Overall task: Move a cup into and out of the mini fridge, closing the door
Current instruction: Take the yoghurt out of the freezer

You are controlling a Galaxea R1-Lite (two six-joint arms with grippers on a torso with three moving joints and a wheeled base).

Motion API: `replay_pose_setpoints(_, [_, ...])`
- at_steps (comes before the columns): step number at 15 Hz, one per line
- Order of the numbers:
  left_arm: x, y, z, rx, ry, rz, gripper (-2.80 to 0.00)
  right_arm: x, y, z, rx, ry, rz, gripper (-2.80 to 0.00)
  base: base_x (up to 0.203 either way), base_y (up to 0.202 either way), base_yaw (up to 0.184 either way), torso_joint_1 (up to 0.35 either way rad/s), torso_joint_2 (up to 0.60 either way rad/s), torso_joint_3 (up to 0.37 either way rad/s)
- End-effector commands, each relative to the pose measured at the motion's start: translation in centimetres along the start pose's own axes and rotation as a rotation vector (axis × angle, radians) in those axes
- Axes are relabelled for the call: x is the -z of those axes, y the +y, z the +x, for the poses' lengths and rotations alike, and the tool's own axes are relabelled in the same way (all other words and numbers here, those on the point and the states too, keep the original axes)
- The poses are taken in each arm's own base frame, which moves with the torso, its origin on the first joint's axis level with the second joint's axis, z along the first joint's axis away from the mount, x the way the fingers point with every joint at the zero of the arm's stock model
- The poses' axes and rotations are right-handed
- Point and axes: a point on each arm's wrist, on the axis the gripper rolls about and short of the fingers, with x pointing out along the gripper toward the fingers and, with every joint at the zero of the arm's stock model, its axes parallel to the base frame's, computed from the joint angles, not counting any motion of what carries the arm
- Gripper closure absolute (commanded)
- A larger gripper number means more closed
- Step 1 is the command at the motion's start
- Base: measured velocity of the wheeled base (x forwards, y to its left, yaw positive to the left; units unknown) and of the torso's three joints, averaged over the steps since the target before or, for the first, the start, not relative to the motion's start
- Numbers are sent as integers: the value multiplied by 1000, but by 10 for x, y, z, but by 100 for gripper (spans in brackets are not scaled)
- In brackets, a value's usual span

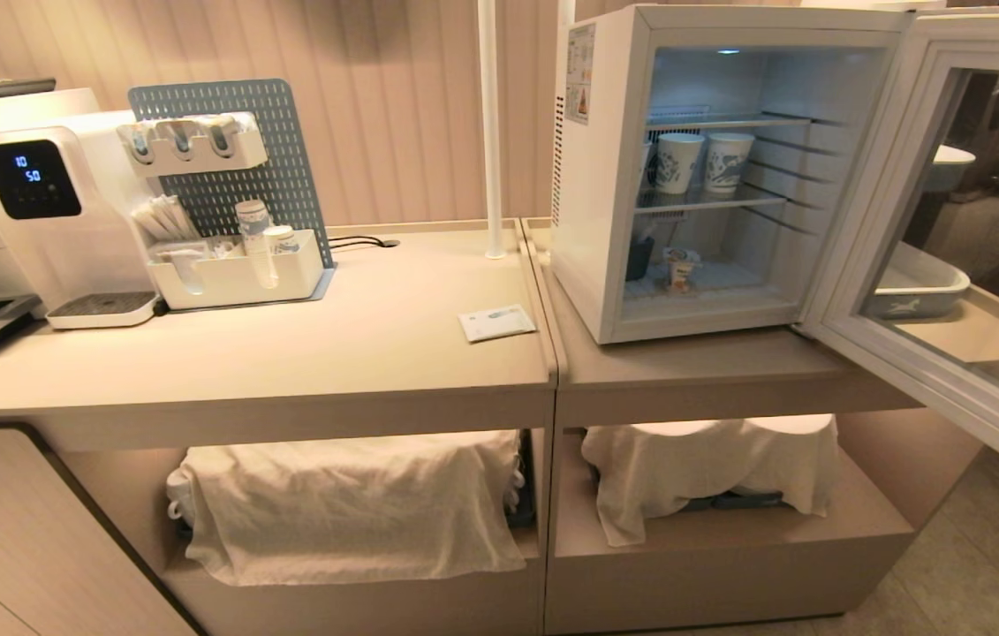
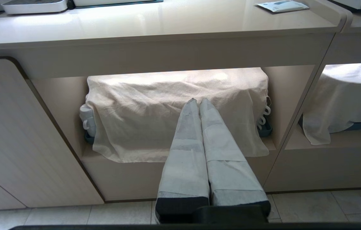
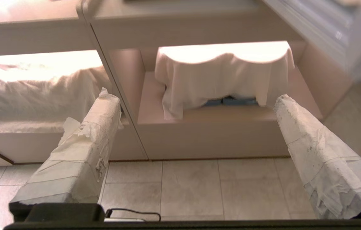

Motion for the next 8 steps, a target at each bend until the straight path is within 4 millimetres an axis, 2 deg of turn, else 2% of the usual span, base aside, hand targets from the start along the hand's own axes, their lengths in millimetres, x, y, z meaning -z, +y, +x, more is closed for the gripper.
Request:
replay_pose_setpoints(1, [0, 0, 0, 0, 0, 0, 0, 31, 1, -26, 11, -108, 5, -280, 0, 0, 0, 0, 0, 0])
replay_pose_setpoints(3, [0, 0, 0, 0, 0, 0, 0, 50, 1, -22, 19, -66, 18, -280, 0, 0, 0, 0, 0, 0])
replay_pose_setpoints(8, [0, 0, 0, 0, 0, 0, 0, 69, 0, 4, 31, -149, 17, -280, 0, 0, 0, 0, 0, 0])
